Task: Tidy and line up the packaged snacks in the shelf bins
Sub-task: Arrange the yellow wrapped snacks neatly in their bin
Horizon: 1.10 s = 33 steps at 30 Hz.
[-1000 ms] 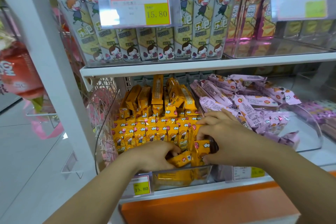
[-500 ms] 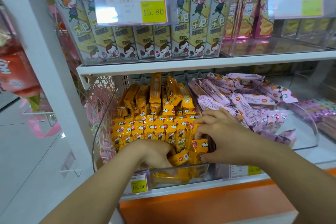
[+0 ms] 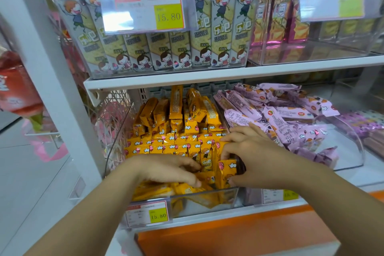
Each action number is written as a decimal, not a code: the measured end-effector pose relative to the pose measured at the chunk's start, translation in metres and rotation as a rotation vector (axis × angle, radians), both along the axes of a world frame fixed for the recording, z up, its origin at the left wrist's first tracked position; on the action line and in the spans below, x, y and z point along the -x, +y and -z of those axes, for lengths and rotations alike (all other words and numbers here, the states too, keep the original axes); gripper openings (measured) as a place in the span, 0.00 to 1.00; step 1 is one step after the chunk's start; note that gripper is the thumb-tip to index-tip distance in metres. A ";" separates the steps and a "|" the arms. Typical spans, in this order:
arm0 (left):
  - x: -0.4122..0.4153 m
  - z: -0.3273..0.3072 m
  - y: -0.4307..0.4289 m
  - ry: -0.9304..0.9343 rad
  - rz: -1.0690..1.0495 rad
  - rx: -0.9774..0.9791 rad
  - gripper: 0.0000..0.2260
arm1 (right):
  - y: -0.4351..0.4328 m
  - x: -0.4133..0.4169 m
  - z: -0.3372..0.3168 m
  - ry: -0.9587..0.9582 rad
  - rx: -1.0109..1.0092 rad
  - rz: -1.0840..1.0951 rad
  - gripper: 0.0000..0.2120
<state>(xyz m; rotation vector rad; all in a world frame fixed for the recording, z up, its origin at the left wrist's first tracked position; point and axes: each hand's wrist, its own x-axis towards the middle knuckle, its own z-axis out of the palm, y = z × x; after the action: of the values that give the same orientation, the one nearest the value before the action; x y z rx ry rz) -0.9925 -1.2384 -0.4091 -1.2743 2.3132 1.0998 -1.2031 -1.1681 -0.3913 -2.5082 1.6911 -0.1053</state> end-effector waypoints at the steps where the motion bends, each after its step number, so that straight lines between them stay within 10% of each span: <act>1: -0.003 -0.003 0.001 0.023 -0.004 0.002 0.25 | 0.000 0.000 0.000 0.000 0.001 0.003 0.18; 23: -0.002 0.020 0.022 0.413 -0.186 0.251 0.27 | 0.006 -0.011 0.003 0.239 -0.002 0.042 0.10; 33: -0.035 -0.007 0.020 0.820 -0.306 0.186 0.24 | -0.003 -0.018 0.004 -0.343 0.267 -0.001 0.16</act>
<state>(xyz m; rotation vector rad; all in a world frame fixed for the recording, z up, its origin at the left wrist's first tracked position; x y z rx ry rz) -0.9573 -1.2188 -0.4024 -1.4688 2.9022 1.8143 -1.1854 -1.1710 -0.3954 -2.4792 1.6219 -0.7608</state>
